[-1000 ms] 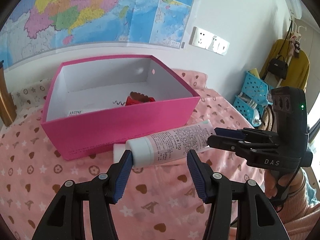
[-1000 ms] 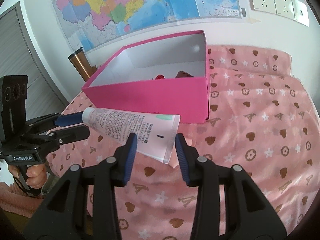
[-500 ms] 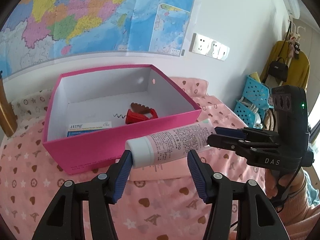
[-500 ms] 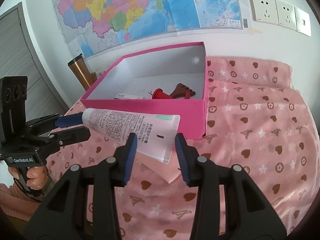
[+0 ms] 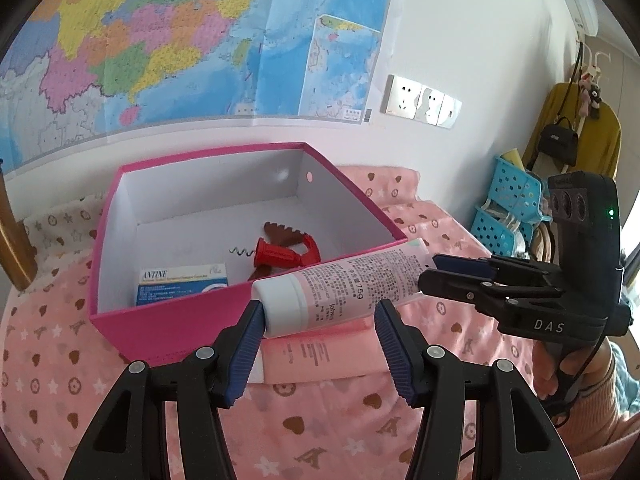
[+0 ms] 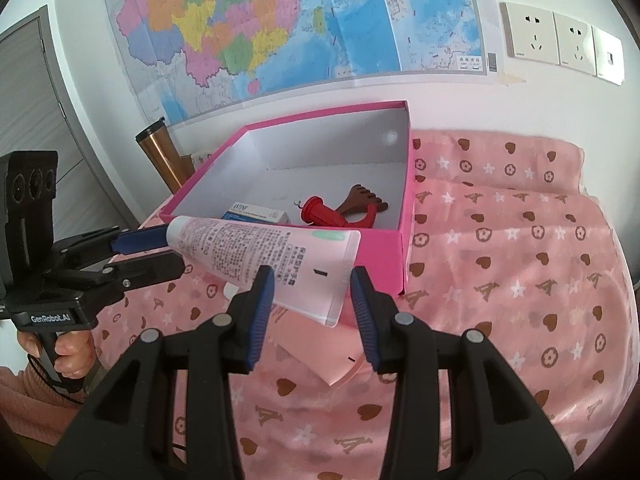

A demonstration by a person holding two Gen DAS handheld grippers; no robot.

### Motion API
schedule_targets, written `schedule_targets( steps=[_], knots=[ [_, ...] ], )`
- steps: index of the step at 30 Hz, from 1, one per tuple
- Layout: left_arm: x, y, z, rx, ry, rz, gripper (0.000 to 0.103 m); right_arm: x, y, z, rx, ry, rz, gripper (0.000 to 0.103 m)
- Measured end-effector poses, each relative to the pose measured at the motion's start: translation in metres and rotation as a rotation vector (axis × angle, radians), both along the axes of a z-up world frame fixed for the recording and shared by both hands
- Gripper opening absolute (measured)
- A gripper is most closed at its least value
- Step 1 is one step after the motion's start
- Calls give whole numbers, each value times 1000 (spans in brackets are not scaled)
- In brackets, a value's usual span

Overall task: Organize rigid objects
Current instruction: 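Carry the tube over the box rim and open the right gripper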

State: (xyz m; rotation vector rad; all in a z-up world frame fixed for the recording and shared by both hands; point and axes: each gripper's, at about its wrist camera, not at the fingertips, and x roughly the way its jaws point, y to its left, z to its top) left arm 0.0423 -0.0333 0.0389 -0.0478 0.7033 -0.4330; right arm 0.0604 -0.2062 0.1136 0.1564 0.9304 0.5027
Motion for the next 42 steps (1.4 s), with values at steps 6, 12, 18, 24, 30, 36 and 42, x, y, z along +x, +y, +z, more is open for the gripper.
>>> schedule_targets(
  steps=[6,12,18,24,30,36,42],
  knots=[
    [3,-1,2,4,-8,5,57,5,-1,0,-1,-6,-4,43],
    [11,-1,5,7,-16,9,57,12,-1,5,-5,-25,-4,43],
    [20,1,6,7,-16,13,57,23,0,8,-9,-38,-4,43],
    [30,1,7,14,-18,22,57,34,1,9,-5,-37,-9,43],
    [39,2,7,15,-12,29,57,43,2,8,-12,-32,-11,43],
    [50,2,7,14,-7,34,57,53,4,4,-24,-25,-16,43],
    [61,1,2,19,12,39,57,63,3,-4,-32,-7,-22,43]
  ],
)
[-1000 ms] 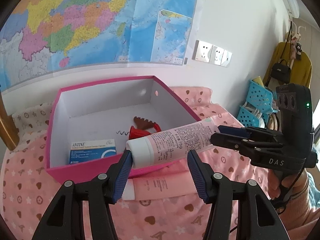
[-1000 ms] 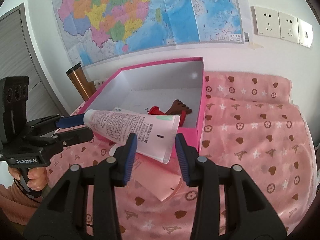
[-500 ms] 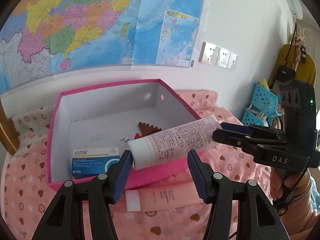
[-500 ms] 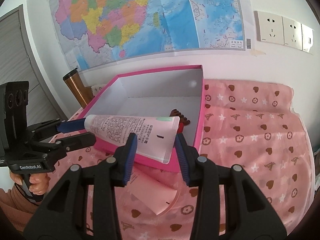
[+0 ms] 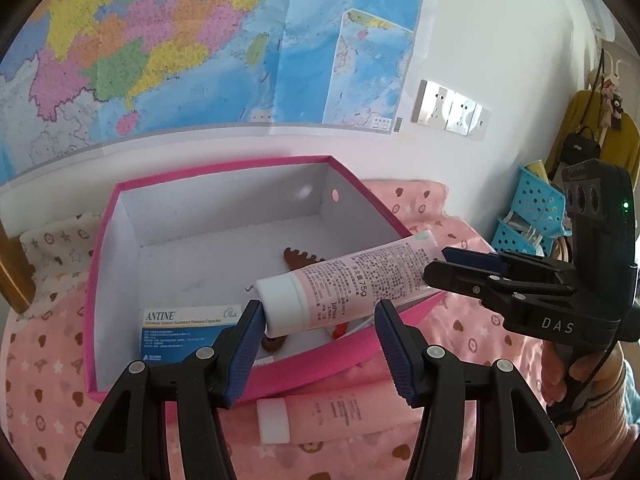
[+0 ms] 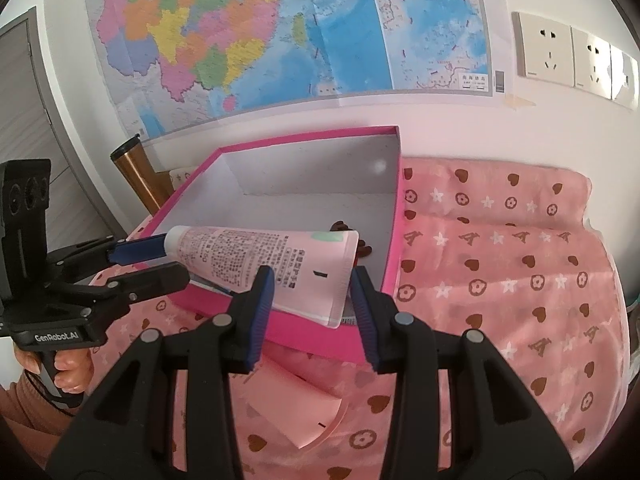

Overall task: Organize rigid objects
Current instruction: 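Carry the tube over the box rim and open the right gripper, then move the right gripper to the peach white-capped tube on the bedspread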

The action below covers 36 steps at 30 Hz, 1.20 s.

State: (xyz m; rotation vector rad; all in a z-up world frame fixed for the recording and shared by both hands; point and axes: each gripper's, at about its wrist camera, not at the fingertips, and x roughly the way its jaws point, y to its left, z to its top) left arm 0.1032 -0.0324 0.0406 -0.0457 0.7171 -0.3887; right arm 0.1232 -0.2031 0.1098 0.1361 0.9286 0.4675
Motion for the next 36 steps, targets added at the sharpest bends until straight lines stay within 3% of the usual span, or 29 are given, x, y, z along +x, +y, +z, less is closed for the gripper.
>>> schedule_targets(
  steps=[26,36],
  knots=[
    [41,2,-32,-2,121,35,57,22,14,-17,-102,5,-22,44],
    [9,12,-20,0,32,37,57,5,5,-13,-66,1,-20,44]
  ],
)
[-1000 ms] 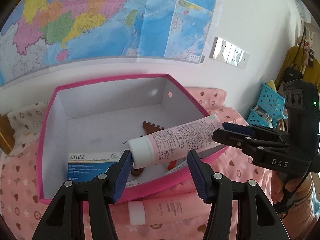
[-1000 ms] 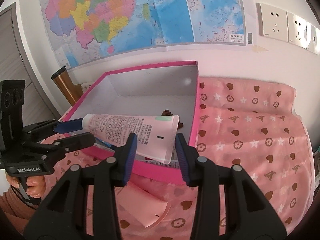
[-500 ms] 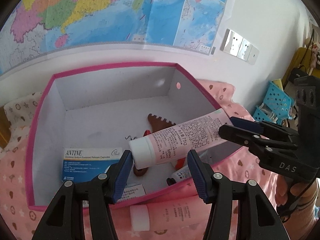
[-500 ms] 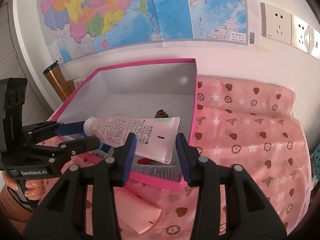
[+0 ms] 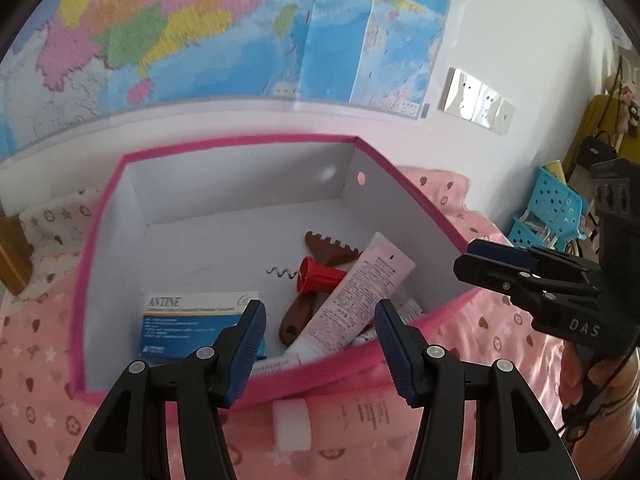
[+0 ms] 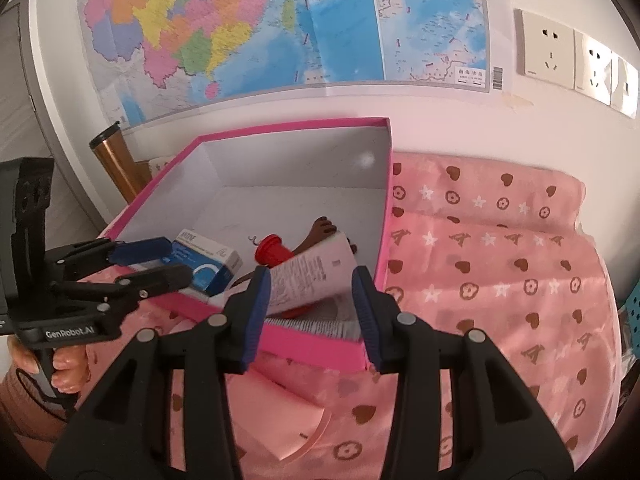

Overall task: Organize rigid objects
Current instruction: 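Move the right gripper to the peach white-capped tube on the bedspread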

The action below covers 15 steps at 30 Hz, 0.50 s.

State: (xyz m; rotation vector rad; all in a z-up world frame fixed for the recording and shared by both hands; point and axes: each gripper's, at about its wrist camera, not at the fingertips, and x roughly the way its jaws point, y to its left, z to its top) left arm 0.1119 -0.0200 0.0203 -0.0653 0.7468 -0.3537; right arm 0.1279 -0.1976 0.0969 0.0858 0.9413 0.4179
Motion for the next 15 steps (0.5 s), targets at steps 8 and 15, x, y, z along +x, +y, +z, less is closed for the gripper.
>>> schedule_targets(
  steps=[8,15],
  knots=[
    [-46,15,10,12,-76,3,59,-29,-9,10,74,-6,20,44],
    [-65,15,6,24,-79,16,59,-50,-16,2,129,37,27,45]
  ],
)
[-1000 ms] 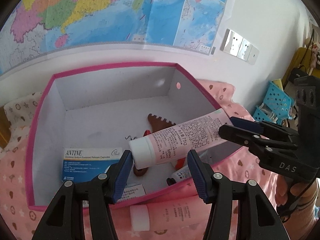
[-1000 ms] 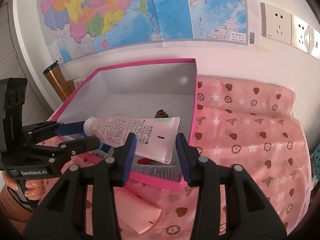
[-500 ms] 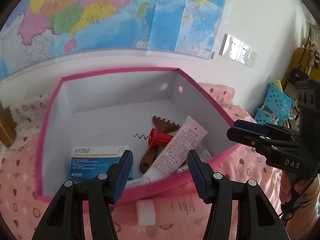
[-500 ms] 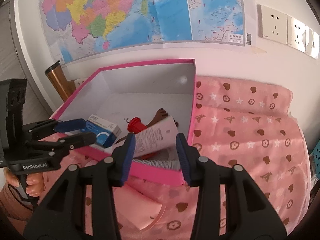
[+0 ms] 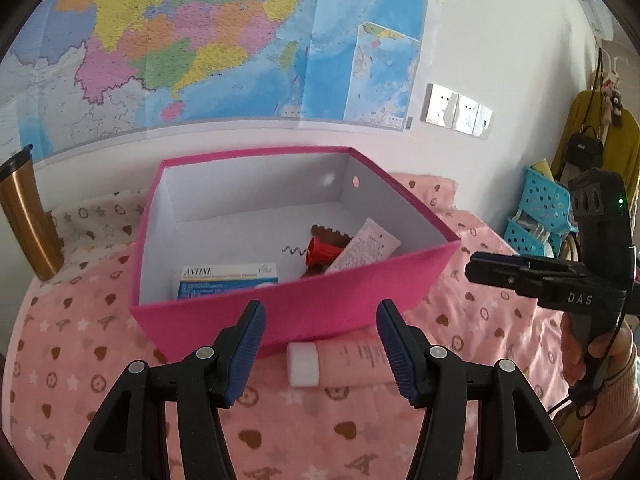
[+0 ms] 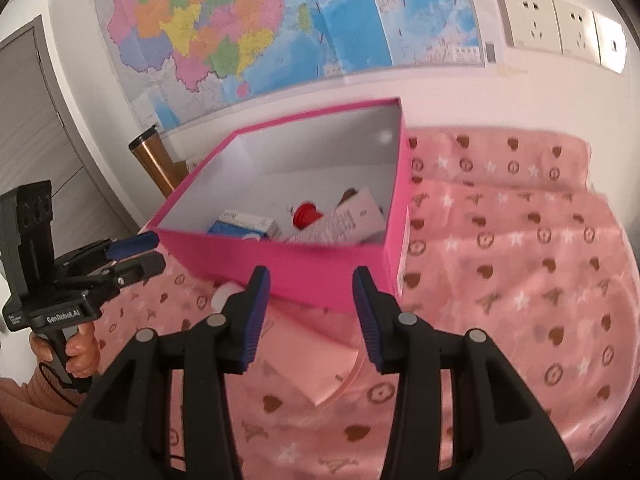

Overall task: Organize rigid objects
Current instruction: 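Move the right gripper to the peach white-capped tube on the bedspread, then close the right gripper around the middle of the peach tube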

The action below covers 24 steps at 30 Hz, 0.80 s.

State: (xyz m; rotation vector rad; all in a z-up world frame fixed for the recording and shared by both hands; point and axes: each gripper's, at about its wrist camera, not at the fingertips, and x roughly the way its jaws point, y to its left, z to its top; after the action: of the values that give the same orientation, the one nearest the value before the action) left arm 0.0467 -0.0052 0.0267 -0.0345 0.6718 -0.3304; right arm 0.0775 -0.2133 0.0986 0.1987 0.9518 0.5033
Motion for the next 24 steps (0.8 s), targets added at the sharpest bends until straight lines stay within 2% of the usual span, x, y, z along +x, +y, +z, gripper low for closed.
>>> schedule_targets(
  steps=[4,9,14,24],
  knots=[
    [-4,-3,-12,3,27,-4,59,-11,-1,-17,0,52,1,45],
    [1,-1,-37,0,111,-1,59,-22,-5,-43,6,135,-11,45],
    [8,1,-53,-6,158,3,59,-31,-8,-64,10,199,-25,45],
    [25,-5,-72,7,207,8,59,-33,-4,-77,20,243,-25,49]
  ],
)
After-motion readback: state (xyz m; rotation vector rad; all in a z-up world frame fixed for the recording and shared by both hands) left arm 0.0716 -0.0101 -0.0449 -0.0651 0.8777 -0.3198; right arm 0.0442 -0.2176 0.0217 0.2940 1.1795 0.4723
